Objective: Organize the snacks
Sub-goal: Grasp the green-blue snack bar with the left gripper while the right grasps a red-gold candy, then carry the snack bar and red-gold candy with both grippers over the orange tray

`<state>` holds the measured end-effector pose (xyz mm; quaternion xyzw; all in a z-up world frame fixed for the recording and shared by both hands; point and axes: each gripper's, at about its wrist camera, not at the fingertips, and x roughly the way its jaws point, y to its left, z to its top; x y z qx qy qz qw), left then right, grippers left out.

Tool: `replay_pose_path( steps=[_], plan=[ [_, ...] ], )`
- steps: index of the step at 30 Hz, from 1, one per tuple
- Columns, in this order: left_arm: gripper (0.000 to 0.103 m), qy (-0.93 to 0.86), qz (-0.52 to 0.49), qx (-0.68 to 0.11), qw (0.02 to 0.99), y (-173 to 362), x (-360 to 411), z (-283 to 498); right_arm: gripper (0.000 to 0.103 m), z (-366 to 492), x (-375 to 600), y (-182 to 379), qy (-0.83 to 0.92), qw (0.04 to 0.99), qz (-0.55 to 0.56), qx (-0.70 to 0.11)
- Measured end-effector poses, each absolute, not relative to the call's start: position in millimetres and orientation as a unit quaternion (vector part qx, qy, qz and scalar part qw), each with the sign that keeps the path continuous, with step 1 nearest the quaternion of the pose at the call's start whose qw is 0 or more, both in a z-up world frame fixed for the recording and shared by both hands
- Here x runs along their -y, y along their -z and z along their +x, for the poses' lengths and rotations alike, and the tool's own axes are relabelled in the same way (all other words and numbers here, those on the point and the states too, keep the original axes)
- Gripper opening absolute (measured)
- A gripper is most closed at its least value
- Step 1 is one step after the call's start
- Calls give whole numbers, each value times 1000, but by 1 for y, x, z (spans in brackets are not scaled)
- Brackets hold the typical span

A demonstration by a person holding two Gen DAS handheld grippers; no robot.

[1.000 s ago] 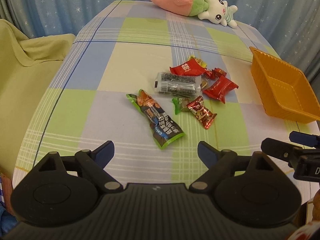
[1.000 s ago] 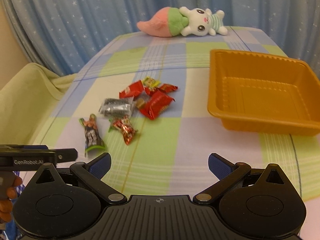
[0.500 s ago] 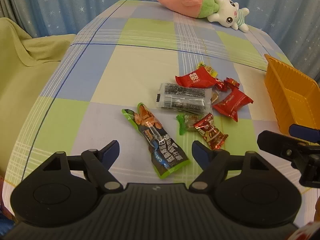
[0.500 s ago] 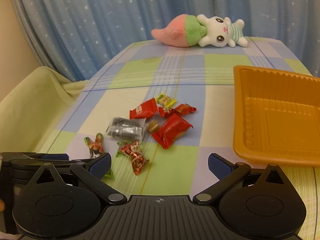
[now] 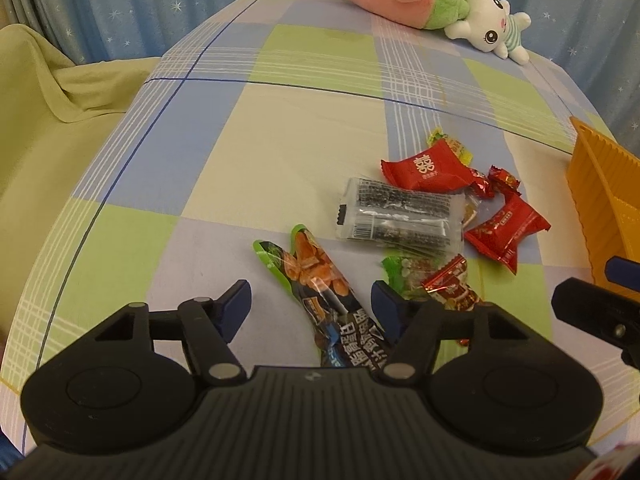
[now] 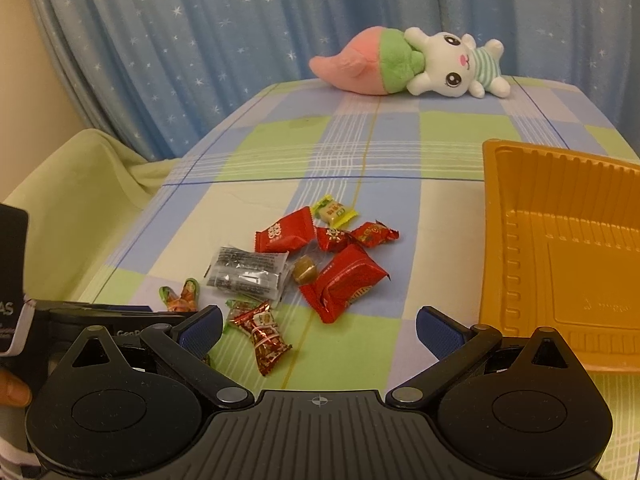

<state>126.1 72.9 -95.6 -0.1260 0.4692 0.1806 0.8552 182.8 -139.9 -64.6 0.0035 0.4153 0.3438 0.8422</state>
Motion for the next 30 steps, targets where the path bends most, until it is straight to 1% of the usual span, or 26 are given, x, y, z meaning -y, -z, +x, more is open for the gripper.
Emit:
replay_pose_path(
  steps=[1, 4, 5, 6, 7, 8, 12, 14, 22, 24, 29, 30],
  plan=[
    [59, -179, -124, -471, 855, 96, -73, 127, 103, 183, 139, 65, -346, 842, 2, -414],
    [55, -171, -129, -472, 855, 99, -75, 128, 102, 184, 136, 66, -353, 841, -2, -410],
    [51, -168, -131, -472, 856, 99, -76, 127, 102, 184, 135, 66, -356, 840, -4, -409],
    [49, -164, -132, -471, 857, 99, -76, 127, 97, 184, 134, 66, -361, 839, -6, -407],
    [44, -160, -134, -470, 858, 98, -77, 126, 92, 183, 132, 67, -367, 836, -10, -407],
    [41, -158, -134, -470, 858, 98, -77, 126, 90, 184, 130, 68, -372, 833, -14, -409],
    [34, -150, -132, -469, 860, 97, -78, 121, 79, 181, 121, 73, -389, 826, -32, -407],
    [29, -148, -130, -467, 862, 96, -80, 117, 74, 180, 117, 77, -399, 820, -40, -408],
    [26, -157, -114, -464, 864, 91, -91, 100, 46, 177, 95, 97, -428, 797, -89, -416],
    [26, -160, -115, -462, 865, 87, -95, 96, 43, 176, 89, 101, -432, 794, -105, -414],
    [26, -167, -110, -458, 866, 79, -98, 87, 40, 176, 76, 110, -437, 791, -136, -405],
    [26, -169, -111, -457, 866, 78, -99, 85, 38, 175, 74, 112, -438, 791, -142, -403]
  ],
)
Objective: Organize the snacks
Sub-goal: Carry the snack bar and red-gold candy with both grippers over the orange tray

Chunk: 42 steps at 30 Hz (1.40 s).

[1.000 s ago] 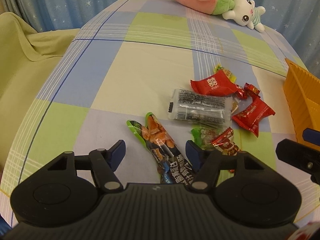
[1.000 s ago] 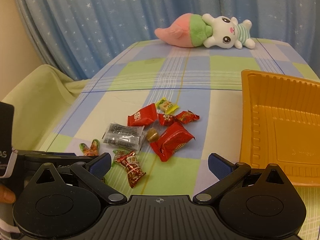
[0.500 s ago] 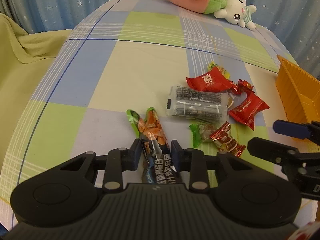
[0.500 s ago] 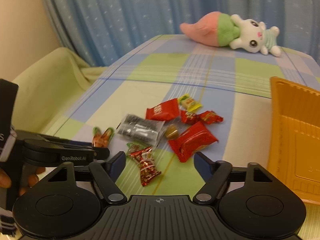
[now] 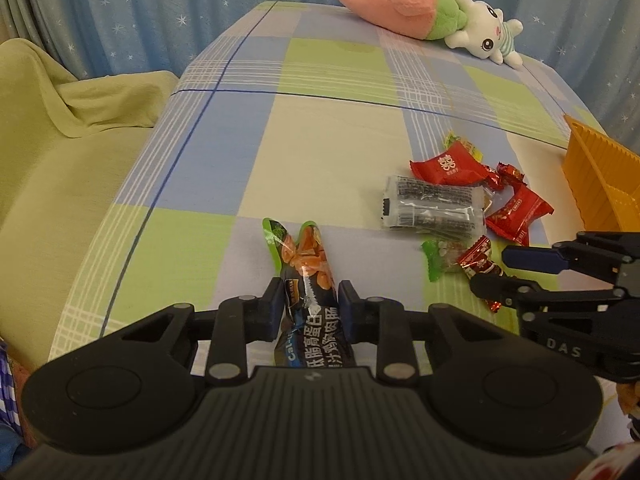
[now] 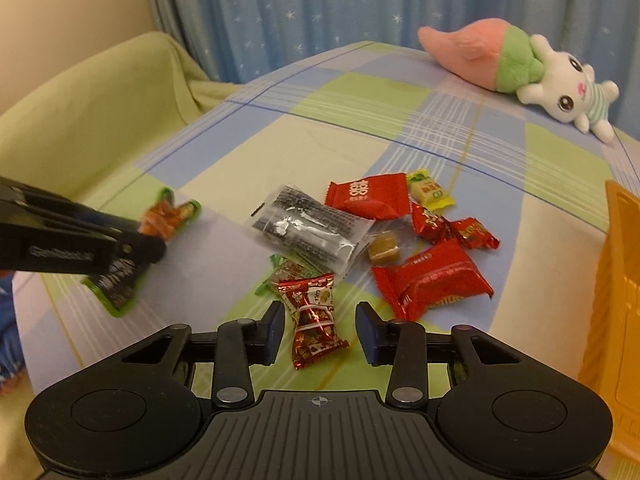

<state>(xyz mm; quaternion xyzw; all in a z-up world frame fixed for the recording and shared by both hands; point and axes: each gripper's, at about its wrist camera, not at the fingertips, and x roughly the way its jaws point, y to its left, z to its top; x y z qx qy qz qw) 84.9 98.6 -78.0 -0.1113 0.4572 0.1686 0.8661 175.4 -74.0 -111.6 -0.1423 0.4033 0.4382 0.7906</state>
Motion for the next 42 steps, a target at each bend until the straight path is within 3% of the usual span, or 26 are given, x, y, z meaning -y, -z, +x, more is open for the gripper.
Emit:
replay_pose_path(
  steps=[4, 7, 21, 42],
  plan=[
    [26, -171, -112, -457, 866, 75, -98, 79, 24, 175, 69, 116, -441, 786, -161, -402],
    [26, -169, -111, -456, 867, 72, -95, 77, 22, 172, 73, 114, -443, 786, -164, -399],
    [26, -98, -87, -427, 895, 37, -31, 96, 21, 180, 159, 68, -400, 814, -57, -418],
    [26, 57, -28, -390, 919, 10, 149, 199, 21, 224, 357, 27, -240, 881, 50, -406]
  ],
)
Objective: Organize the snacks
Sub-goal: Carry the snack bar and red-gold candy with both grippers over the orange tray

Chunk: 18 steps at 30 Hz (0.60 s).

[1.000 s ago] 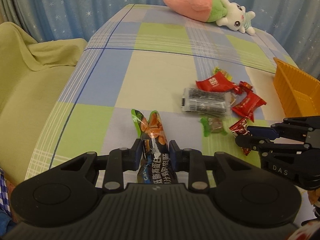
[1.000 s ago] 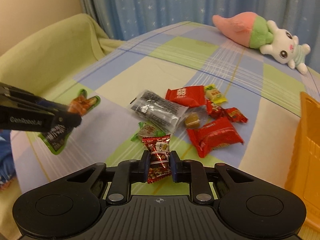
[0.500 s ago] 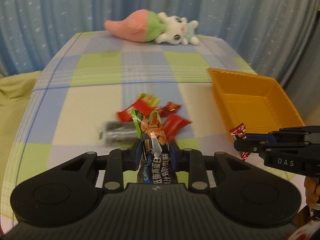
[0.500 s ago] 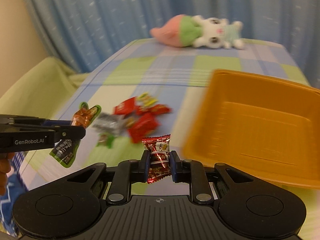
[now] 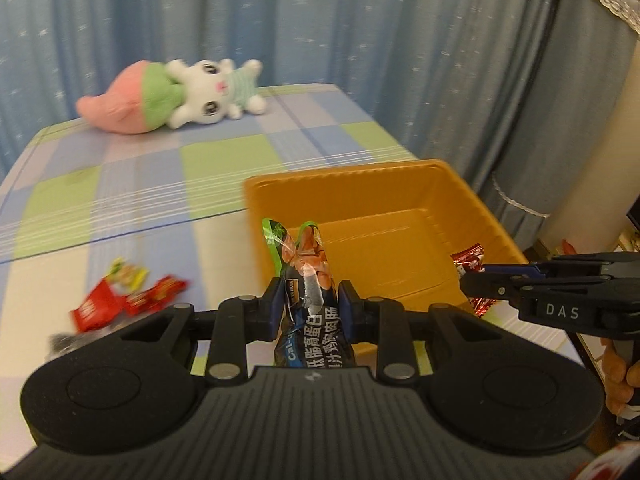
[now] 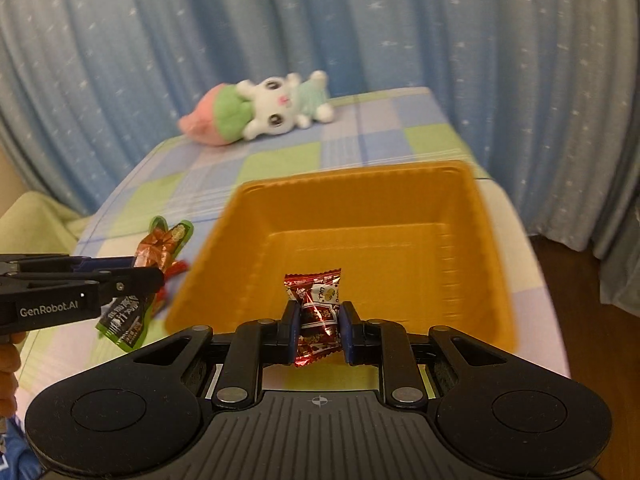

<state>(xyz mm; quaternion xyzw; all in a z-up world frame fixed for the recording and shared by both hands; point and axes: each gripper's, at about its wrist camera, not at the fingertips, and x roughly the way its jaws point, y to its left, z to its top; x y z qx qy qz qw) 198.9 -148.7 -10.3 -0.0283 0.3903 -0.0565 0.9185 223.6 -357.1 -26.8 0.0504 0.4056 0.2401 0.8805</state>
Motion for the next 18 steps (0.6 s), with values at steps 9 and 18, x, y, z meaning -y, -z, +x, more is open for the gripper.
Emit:
replay_pose_path(
  steps=[9, 18],
  plan=[
    [26, 68, -13, -400, 914, 22, 197, 236, 21, 246, 395, 27, -225, 884, 71, -405],
    [26, 68, -10, -416, 907, 37, 222, 266, 22, 267, 409, 35, -219, 880, 81, -415]
  ],
)
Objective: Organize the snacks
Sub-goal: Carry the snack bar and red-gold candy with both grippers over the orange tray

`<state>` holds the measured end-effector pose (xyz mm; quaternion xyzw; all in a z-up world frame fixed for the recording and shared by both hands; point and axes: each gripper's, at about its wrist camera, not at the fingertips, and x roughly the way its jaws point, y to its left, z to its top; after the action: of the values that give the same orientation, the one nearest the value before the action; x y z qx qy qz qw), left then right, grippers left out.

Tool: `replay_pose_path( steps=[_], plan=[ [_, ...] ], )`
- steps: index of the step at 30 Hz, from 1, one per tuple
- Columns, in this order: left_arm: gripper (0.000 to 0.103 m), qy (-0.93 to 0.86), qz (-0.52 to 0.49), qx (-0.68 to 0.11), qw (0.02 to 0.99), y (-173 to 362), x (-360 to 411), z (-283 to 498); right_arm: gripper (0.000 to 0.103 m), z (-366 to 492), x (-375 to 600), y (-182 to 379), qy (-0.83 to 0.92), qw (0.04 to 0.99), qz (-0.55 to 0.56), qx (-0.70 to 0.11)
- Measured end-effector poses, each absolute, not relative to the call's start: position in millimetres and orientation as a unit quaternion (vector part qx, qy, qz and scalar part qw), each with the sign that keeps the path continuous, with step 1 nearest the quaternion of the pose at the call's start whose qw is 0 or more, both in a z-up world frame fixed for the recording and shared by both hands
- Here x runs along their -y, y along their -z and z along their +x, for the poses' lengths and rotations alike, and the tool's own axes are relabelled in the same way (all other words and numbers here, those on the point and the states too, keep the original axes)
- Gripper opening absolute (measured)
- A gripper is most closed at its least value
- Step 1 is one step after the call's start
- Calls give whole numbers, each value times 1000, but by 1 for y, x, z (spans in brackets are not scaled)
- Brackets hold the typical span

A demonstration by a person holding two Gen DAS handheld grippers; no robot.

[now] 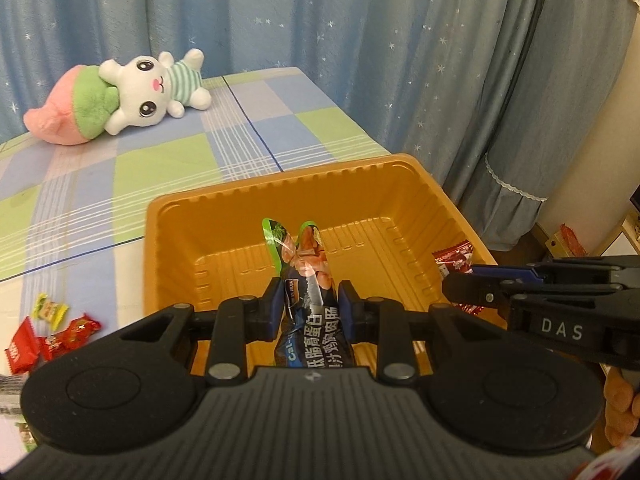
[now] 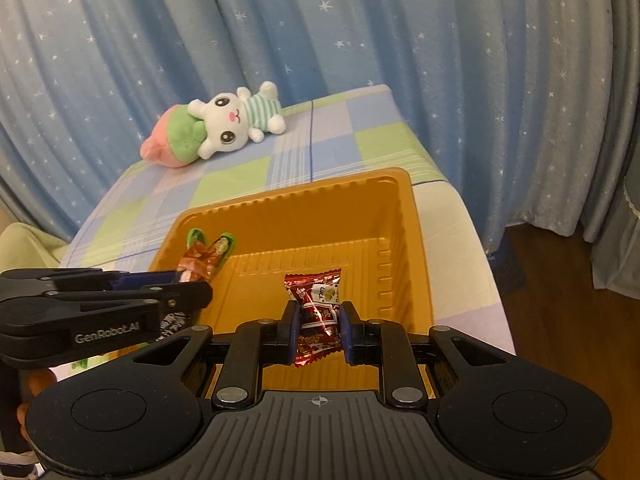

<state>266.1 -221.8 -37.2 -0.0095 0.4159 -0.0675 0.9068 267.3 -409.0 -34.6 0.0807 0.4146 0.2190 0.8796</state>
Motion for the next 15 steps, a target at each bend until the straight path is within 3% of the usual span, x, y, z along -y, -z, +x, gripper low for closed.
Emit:
replay_pose_path(
  steps=[15],
  plan=[
    [27, 45, -18, -450, 892, 65, 225, 287, 21, 283, 420, 43, -223, 872, 85, -427]
  ],
)
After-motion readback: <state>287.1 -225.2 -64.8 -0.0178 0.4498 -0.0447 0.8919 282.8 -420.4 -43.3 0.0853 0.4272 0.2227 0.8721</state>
